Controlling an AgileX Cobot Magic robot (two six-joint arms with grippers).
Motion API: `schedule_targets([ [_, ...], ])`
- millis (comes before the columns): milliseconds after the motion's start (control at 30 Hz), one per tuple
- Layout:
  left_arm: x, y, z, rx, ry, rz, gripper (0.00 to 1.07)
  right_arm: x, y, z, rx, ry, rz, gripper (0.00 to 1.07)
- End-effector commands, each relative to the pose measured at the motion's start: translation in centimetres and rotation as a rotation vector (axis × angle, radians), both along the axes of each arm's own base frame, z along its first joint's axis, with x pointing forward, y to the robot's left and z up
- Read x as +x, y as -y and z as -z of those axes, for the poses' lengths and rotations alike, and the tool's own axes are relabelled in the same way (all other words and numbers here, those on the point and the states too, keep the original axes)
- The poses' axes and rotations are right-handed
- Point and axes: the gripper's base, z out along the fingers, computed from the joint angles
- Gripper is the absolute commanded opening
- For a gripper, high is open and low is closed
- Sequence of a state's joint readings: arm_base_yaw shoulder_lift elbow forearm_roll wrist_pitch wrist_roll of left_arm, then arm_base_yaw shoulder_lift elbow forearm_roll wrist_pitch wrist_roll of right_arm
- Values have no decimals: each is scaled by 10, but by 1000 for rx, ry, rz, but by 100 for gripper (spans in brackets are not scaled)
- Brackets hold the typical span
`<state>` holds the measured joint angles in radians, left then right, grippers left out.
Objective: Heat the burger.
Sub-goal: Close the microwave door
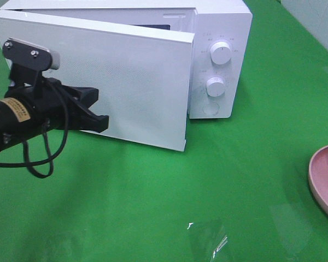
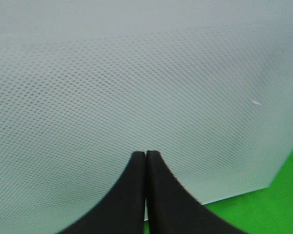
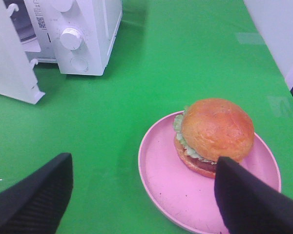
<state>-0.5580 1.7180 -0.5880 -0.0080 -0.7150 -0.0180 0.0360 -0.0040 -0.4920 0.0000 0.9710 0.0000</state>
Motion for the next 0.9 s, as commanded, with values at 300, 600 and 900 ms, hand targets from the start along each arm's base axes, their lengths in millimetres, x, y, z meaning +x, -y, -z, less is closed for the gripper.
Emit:
schedule_targets([
  [300,30,53,-5,-28,51,-32,0,-4,1,-1,-7,37,13,75],
  [600,54,82,-4,-22,52,-33,0,-4,1,-1,-7,37,13,75],
  [900,73,95,-8,-34,73,-60,0,-4,1,-1,-7,37,13,75],
])
